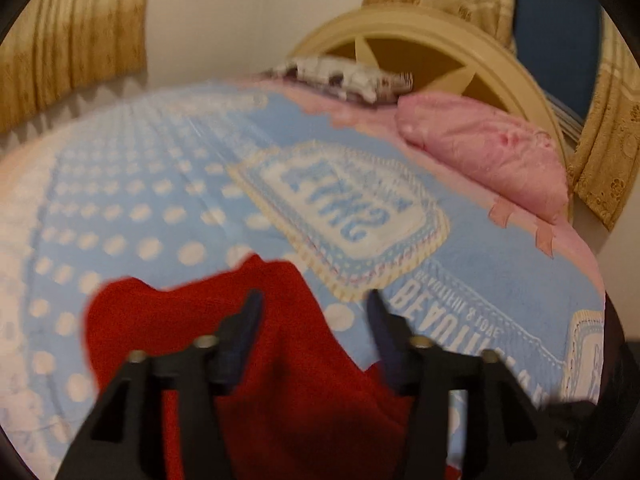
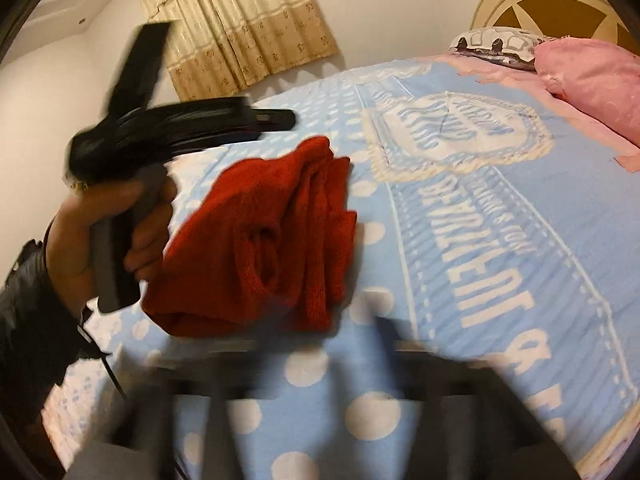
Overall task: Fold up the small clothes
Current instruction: 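Lift the edge with both grippers and fold the sweater over in half, then lower the fold onto the sweater and open both grippers, then withdraw both grippers from the folded sweater, then grasp the folded red sweater's edge with both grippers side by side, then lift the sweater edge with both grippers and fold it over the bundle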
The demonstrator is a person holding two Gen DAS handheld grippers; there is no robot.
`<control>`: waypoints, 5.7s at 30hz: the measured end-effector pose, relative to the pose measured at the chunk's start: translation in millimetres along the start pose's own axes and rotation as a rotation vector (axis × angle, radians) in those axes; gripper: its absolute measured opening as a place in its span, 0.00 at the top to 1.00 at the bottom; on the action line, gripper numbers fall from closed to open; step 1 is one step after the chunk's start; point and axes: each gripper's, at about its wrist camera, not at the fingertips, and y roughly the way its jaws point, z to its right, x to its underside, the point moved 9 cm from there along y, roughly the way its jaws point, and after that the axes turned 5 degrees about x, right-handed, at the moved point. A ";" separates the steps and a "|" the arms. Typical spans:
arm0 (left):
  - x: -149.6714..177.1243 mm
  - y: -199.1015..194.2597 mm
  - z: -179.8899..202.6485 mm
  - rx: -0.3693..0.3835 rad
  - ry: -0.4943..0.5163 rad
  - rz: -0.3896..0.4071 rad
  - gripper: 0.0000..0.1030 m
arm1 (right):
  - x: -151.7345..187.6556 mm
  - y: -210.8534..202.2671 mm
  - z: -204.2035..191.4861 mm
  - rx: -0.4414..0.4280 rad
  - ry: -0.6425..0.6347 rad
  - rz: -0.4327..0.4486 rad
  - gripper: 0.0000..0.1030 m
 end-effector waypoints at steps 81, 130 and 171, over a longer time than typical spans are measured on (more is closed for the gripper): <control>138.7 -32.8 -61.4 -0.160 -0.305 -0.008 0.00 | -8.9 72.1 -21.9 0.037 -0.279 -0.169 0.58; 140.7 -23.8 -64.6 -0.074 -0.398 -0.003 0.00 | -123.6 209.9 -0.7 -0.303 0.132 -0.299 0.56; 151.4 -158.5 -54.1 -0.078 -0.409 0.138 0.57 | -112.3 109.1 -148.5 -0.469 0.038 -0.206 0.71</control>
